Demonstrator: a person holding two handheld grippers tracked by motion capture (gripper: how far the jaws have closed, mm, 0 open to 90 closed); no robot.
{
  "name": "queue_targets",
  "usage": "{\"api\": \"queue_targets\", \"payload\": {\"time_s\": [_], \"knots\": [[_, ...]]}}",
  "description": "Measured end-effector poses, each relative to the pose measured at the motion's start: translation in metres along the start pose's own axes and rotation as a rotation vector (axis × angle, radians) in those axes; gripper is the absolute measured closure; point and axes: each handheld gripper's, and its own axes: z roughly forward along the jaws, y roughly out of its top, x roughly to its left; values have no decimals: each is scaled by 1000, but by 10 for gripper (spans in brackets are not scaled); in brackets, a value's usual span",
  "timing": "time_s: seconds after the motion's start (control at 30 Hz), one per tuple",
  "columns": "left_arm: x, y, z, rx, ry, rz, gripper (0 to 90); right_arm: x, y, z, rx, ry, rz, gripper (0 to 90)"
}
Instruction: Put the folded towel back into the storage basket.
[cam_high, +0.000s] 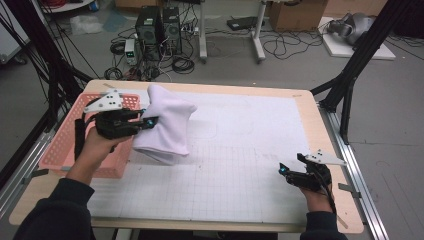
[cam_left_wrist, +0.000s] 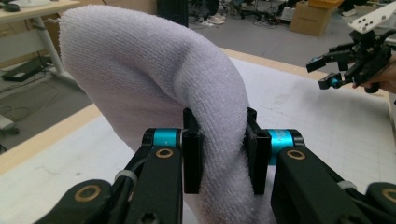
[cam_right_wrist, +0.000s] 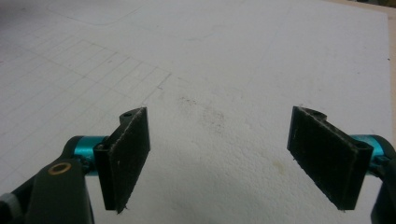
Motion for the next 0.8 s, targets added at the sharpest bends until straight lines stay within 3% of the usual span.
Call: {"api": "queue_targets", "payload": {"time_s": [0.33,0.8], "knots": [[22,14,-42,-41,43,11,737,3,1,1,1,-2,-5,200],[37,11,-91,-112,120,13,737,4,3,3,-2,0,-11,200]]}}
